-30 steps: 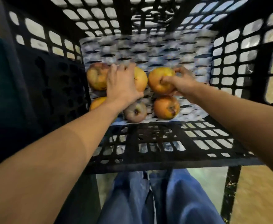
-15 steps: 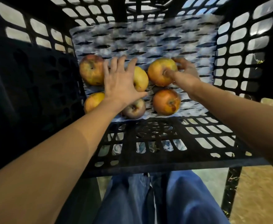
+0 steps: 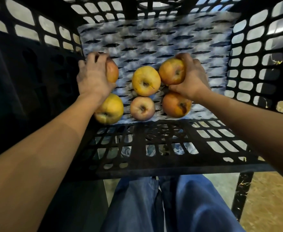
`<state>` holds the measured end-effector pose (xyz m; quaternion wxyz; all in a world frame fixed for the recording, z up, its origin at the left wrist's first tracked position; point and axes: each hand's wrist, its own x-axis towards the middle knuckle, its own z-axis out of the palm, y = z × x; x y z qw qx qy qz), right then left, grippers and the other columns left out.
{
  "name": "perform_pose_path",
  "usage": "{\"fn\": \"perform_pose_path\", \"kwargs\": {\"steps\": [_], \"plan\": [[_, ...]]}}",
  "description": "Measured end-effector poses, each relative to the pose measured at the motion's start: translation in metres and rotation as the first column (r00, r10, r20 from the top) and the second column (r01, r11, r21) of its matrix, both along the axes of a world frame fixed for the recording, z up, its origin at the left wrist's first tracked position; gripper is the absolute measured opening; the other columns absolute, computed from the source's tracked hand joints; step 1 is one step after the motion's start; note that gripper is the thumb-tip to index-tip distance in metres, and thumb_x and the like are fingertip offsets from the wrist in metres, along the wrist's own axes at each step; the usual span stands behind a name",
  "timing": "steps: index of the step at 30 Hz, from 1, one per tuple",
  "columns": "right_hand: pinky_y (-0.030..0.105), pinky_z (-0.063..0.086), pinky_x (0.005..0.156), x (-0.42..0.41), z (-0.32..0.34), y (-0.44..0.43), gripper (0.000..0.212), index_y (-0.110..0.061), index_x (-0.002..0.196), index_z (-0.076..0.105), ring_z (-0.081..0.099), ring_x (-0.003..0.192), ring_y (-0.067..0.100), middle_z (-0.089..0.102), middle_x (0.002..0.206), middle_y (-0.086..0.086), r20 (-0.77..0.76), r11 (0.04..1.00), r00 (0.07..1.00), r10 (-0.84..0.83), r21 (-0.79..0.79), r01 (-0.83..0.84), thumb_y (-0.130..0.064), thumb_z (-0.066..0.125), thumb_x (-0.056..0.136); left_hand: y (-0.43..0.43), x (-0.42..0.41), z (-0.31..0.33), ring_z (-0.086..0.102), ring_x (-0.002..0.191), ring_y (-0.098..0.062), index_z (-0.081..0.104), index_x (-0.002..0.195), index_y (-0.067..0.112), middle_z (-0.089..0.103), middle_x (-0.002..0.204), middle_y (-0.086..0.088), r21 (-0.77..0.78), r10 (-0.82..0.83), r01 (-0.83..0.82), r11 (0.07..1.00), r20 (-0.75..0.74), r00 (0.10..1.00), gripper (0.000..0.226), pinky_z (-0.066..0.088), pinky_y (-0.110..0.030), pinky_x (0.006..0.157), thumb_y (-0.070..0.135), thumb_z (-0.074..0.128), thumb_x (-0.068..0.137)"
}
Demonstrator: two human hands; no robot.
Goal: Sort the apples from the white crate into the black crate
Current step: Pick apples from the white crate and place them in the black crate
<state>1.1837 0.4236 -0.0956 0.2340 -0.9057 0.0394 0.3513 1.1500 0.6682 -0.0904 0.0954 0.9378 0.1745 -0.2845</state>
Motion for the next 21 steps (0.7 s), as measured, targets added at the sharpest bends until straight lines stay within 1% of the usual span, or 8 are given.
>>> {"fn": "perform_pose_path", "kwargs": {"steps": [2,6,9,12,14,16,19,21], "plan": [[0.036,0.039,0.083,0.002,0.000,0.001,0.076,-0.030,0.132,0.036,0.046,0.116,0.039,0.040,0.130,0.014,-0.010,1.000,1.000,-0.015,-0.018,0.015,-0.025,0.077,0.068,0.000,-0.001,0.002,0.037,0.124,-0.036,0.040,0.136,0.028,0.036,0.141,-0.006,0.010,0.038,-0.038,0.999,-0.012,0.999,0.080,0.044,-0.047,0.092,0.031,0.082,0.068],[0.037,0.038,0.085,0.000,-0.002,-0.001,0.078,-0.028,0.127,0.036,0.044,0.117,0.040,0.042,0.127,0.014,-0.058,0.997,0.997,-0.049,-0.057,0.046,-0.036,0.081,0.063,-0.004,-0.008,0.005,0.038,0.122,-0.037,0.041,0.132,0.025,0.036,0.138,-0.007,0.031,0.014,-0.013,0.999,-0.036,0.999,0.077,0.046,-0.047,0.086,0.031,0.082,0.068],[0.040,0.038,0.089,-0.003,-0.001,0.002,0.081,-0.026,0.128,0.034,0.046,0.115,0.040,0.044,0.126,0.015,-0.055,0.995,0.998,-0.028,-0.099,0.023,-0.041,0.080,0.064,-0.004,-0.005,0.005,0.038,0.122,-0.037,0.040,0.132,0.024,0.035,0.137,-0.008,0.021,0.011,-0.010,1.000,-0.068,0.998,0.077,0.045,-0.048,0.086,0.031,0.082,0.068],[0.043,0.041,0.086,-0.006,0.001,0.008,0.083,-0.024,0.133,0.031,0.050,0.112,0.040,0.043,0.128,0.016,-0.041,0.987,0.999,0.013,-0.158,-0.019,-0.044,0.078,0.067,-0.003,-0.003,0.004,0.038,0.124,-0.037,0.038,0.134,0.024,0.034,0.139,-0.009,0.020,0.004,-0.002,1.000,-0.109,0.994,0.081,0.043,-0.050,0.090,0.037,0.082,0.067],[0.043,0.042,0.083,-0.007,0.001,0.009,0.085,-0.024,0.136,0.029,0.050,0.113,0.040,0.041,0.131,0.017,-0.042,0.983,0.998,0.037,-0.180,-0.044,-0.044,0.077,0.069,-0.003,-0.004,0.002,0.032,0.129,-0.036,0.036,0.137,0.023,0.032,0.141,-0.010,0.035,-0.060,0.064,0.997,-0.106,0.993,0.089,0.035,-0.052,0.102,0.048,0.080,0.064],[0.044,0.043,0.085,-0.007,0.001,0.009,0.087,-0.026,0.139,0.026,0.050,0.115,0.039,0.039,0.134,0.017,-0.049,0.984,0.998,0.040,-0.171,-0.048,-0.044,0.076,0.070,-0.007,-0.004,0.001,0.027,0.136,-0.034,0.033,0.140,0.023,0.032,0.145,-0.011,0.000,-0.207,0.207,0.978,-0.047,0.977,0.096,0.016,-0.053,0.114,0.059,0.075,0.062],[0.043,0.043,0.086,-0.008,0.001,0.007,0.087,-0.027,0.139,0.026,0.049,0.116,0.039,0.038,0.134,0.016,-0.046,0.990,0.999,0.026,-0.134,-0.032,-0.042,0.077,0.070,-0.026,0.001,0.002,0.024,0.140,-0.024,0.027,0.146,0.026,0.033,0.150,-0.004,-0.204,-0.370,0.364,0.909,0.008,0.929,0.099,0.004,-0.051,0.116,0.065,0.069,0.065],[0.043,0.044,0.087,-0.010,0.001,0.006,0.087,-0.028,0.139,0.027,0.049,0.117,0.037,0.037,0.134,0.015,-0.043,0.994,0.999,0.014,-0.111,-0.018,-0.040,0.078,0.070,-0.043,0.004,0.001,0.026,0.141,-0.022,0.024,0.148,0.026,0.035,0.150,-0.003,-0.292,-0.349,0.332,0.897,-0.008,0.937,0.100,0.001,-0.048,0.117,0.067,0.067,0.067]]}}
